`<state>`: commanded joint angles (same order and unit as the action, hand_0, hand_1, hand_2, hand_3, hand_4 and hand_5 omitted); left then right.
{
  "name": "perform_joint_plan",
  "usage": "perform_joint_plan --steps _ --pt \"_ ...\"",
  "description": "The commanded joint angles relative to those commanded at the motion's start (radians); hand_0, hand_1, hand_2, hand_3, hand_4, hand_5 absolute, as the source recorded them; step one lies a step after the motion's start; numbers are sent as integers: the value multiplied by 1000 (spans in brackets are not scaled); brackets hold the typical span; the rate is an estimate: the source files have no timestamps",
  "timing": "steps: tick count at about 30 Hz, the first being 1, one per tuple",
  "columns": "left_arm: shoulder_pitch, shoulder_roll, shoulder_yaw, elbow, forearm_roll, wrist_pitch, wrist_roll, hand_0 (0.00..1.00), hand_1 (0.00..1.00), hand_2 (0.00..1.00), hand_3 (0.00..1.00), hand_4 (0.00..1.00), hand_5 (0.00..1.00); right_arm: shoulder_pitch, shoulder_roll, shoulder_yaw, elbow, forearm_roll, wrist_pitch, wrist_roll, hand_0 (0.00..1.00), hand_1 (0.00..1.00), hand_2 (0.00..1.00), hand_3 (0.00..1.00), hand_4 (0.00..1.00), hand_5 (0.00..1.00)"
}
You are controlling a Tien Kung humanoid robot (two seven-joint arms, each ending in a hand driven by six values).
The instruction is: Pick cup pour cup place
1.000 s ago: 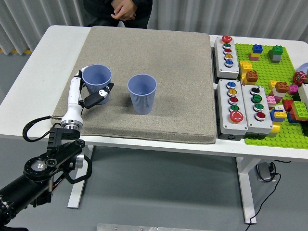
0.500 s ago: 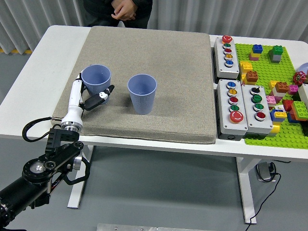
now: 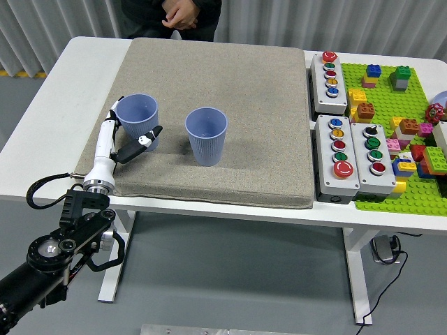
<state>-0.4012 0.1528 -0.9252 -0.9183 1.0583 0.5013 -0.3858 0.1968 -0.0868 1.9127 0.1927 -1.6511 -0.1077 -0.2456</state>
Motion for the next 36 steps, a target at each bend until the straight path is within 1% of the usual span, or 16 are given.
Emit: perform_joint_plan --steps 4,7,10,14,18,19,24,25,28,30,31,35,36 --pt "17 0 -20 -14 18 -7 3 912 969 998 998 984 401 1 0 0 0 1 0 1 698 636 594 597 2 243" --pt "32 5 -34 -25 31 -17 4 920 973 998 998 990 415 1 -1 1 0 -2 1 1 697 636 594 597 2 244" --pt "50 15 -39 -43 67 -25 12 920 973 998 998 990 415 1 -1 3 0 -4 1 1 697 636 594 597 2 244" --pt "69 23 -52 -68 86 -23 16 926 976 998 998 995 430 1 -1 4 -1 -1 1 2 698 636 594 597 2 244" --pt "81 30 -81 -83 118 -19 29 926 976 998 998 995 430 2 -2 6 -1 -3 1 2 698 636 594 597 2 244" --pt "82 31 -84 -85 122 -19 30 926 978 998 998 998 473 2 -2 6 -1 -4 1 2 697 636 593 597 2 243" --pt "99 35 -114 -101 142 -17 34 926 978 998 998 998 473 4 -2 6 0 -4 1 1 697 636 593 597 2 243" --pt "104 35 -120 -108 145 -16 36 927 975 998 998 998 571 4 -2 6 0 -3 1 0 697 636 593 597 2 244" --pt "114 38 -137 -135 150 -13 44 927 975 998 998 998 571 5 -1 5 0 -1 0 0 697 636 593 597 2 244" --pt "125 44 -157 -183 139 -17 51 927 975 998 998 998 571 4 -2 7 0 -5 0 -1 697 636 593 597 2 244" --pt "127 46 -162 -203 137 -18 54 928 977 998 998 998 792 3 -2 7 0 -6 1 -1 697 636 593 597 2 245" --pt "135 54 -188 -283 116 -34 69 928 977 998 998 998 792 1 -3 9 0 -11 2 -1 697 636 593 597 2 245" --pt "135 54 -190 -288 116 -36 71 928 977 998 998 998 792 0 -3 9 0 -11 2 -1 697 636 593 597 2 245"
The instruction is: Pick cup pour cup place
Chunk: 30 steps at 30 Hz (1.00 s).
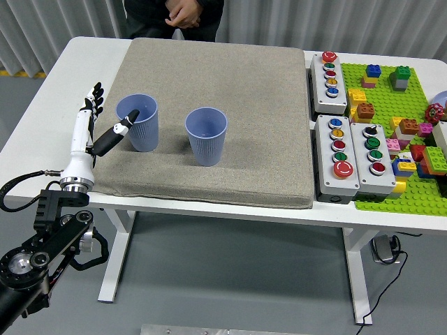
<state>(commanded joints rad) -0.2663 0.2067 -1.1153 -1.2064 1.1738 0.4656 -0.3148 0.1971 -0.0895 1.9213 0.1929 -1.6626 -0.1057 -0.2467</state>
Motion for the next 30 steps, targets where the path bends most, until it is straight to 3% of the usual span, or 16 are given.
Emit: perform_joint_plan --steps 1,6,7,12,16,20,30 --pt "1 2 -7 -16 -9 -8 4 932 969 998 998 998 998 -2 0 0 0 -1 0 0 697 636 593 597 2 247" --pt "-8 6 -26 -33 -81 -65 22 932 969 998 998 998 998 -8 -1 0 0 -2 0 2 697 636 593 597 2 247" --pt "-12 6 -29 -25 -113 -83 24 931 946 998 998 845 998 -9 -1 -1 0 -2 0 1 697 636 593 597 2 244" --pt "-36 -5 -60 33 -303 -214 31 931 946 998 998 845 998 -10 0 -3 0 -3 1 0 697 636 593 597 2 244" --pt "-50 -15 -70 71 -441 -277 22 926 922 998 998 818 998 -9 0 -6 0 3 0 2 697 636 593 597 2 246" --pt "-59 -31 -86 93 -527 -299 2 916 910 998 983 814 998 -7 0 -11 0 12 -1 1 697 636 593 597 2 244" --pt "-70 -43 -101 110 -494 -288 5 915 908 998 980 819 998 0 1 -15 -1 23 -3 2 697 636 593 597 2 245"
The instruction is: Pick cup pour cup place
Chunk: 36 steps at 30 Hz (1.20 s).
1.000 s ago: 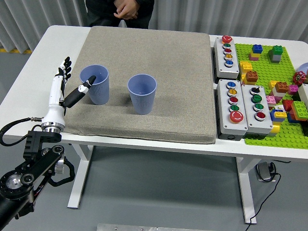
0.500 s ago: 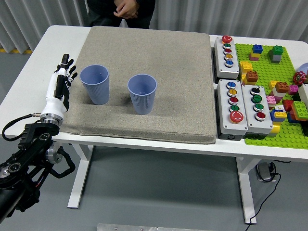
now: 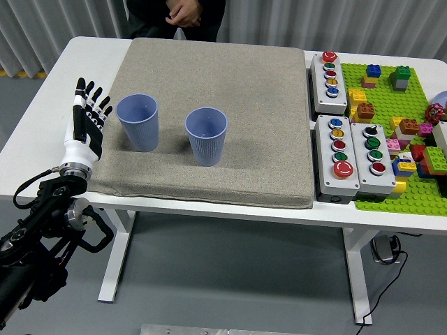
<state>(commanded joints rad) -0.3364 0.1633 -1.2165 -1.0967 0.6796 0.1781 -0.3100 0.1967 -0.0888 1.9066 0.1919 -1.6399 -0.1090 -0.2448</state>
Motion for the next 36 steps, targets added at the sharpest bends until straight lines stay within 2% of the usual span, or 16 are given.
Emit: perform_joint_plan --steps 9,36 --pt "-10 2 0 -1 20 0 8 923 908 993 975 820 998 6 0 5 1 -3 -2 1 697 636 593 597 2 245" --pt "-16 3 -13 21 -26 -29 6 919 908 992 971 816 998 8 0 1 0 4 -3 1 697 636 593 598 2 245"
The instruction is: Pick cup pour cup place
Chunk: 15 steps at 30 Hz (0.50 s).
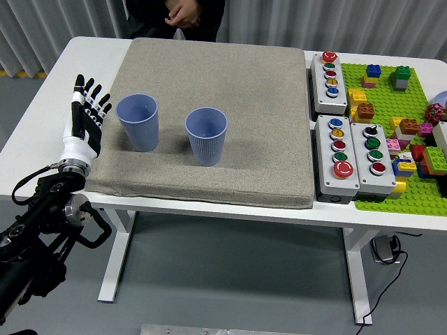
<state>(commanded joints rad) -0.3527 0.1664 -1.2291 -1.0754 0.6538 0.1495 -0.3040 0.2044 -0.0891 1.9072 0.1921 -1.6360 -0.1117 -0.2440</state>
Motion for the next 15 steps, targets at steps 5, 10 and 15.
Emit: perform_joint_plan --steps 5,10,15 --pt "3 3 3 5 -55 -13 -6 918 908 993 970 816 998 -2 1 -1 0 0 0 -1 697 636 593 598 2 245" --pt "8 4 5 4 -63 -13 -7 916 907 994 967 815 998 -6 2 -1 1 0 0 -1 696 636 593 598 2 243" --pt "8 2 7 3 -45 -9 -5 915 906 994 968 815 998 -8 2 -2 1 0 0 -1 696 636 593 598 2 243"
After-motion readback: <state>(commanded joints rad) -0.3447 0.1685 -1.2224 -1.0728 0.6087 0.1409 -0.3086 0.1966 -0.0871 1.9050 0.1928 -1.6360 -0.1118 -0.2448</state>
